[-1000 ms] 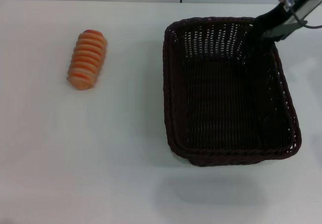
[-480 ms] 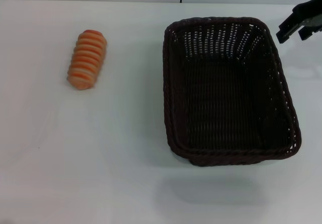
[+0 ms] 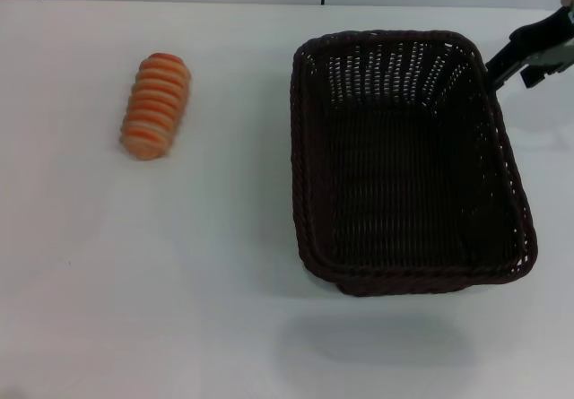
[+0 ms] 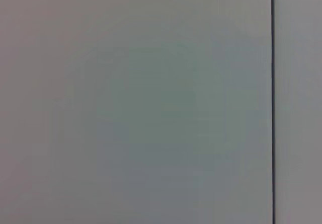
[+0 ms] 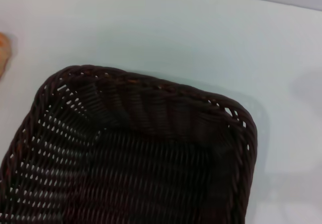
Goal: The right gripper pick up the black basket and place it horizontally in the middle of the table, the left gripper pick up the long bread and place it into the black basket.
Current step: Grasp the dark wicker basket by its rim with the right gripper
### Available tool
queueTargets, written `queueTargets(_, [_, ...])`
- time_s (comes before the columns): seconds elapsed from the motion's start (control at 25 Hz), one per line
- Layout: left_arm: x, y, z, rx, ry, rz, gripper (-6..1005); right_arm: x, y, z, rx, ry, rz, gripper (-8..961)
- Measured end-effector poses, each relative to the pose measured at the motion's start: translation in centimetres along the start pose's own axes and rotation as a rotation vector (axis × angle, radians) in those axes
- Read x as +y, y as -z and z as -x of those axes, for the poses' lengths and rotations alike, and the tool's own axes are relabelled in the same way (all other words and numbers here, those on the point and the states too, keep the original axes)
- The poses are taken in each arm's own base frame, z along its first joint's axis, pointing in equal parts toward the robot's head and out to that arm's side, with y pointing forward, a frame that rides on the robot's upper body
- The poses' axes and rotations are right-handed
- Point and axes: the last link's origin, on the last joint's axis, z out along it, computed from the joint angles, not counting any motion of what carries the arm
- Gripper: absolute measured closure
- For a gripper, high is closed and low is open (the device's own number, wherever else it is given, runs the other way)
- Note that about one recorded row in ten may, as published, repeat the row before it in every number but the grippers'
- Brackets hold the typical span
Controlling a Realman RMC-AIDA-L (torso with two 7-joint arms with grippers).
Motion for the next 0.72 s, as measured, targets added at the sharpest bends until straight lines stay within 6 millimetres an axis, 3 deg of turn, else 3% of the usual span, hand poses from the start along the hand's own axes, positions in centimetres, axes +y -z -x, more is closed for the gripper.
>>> queueTargets(0.72, [0.3,-0.2,0.3,-0.009,0.000,0.009,245,-0.1,-1.5,-1.0,-0.046,-0.001,0.011,390])
